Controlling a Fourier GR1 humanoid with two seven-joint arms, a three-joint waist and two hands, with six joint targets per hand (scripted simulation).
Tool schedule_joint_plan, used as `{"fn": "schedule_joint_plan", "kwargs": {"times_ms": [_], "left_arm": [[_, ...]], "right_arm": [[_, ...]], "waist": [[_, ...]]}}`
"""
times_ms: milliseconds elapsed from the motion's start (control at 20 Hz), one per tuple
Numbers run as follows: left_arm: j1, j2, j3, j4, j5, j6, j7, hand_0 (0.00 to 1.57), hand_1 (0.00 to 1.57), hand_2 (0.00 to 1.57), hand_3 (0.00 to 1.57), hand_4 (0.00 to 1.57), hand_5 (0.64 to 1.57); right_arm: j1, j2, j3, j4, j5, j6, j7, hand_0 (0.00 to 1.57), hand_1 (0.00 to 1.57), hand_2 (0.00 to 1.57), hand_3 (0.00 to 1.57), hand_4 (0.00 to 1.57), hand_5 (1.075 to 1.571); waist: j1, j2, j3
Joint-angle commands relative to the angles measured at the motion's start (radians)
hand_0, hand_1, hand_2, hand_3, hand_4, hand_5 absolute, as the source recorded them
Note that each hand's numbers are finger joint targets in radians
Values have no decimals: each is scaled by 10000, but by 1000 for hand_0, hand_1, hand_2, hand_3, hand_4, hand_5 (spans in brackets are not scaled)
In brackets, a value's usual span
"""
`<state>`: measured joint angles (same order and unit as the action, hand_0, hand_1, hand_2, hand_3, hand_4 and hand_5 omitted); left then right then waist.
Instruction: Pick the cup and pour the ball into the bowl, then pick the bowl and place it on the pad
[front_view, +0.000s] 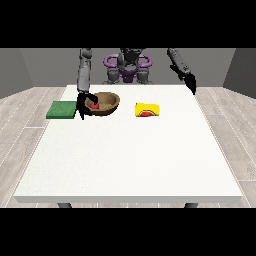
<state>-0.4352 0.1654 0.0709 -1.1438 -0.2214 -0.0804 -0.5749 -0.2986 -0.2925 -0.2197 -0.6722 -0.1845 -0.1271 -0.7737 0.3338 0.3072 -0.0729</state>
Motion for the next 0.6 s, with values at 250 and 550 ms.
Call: {"fn": "schedule_joint_plan", "kwargs": {"times_ms": [250,550], "left_arm": [[-480,-274,-527,-217,-165,-228,15,0,0,0,0,0,713],[-718,-584,-749,172,-383,-77,492,0,0,0,0,0,707]], "right_arm": [[1337,-1785,360,94,1182,-2307,2619,1571,1571,1571,1571,1199,1571],[1323,-3140,571,-665,1214,-1657,5266,1571,1571,1571,1571,1183,1570]], "waist": [[1304,882,598],[1479,242,631]]}}
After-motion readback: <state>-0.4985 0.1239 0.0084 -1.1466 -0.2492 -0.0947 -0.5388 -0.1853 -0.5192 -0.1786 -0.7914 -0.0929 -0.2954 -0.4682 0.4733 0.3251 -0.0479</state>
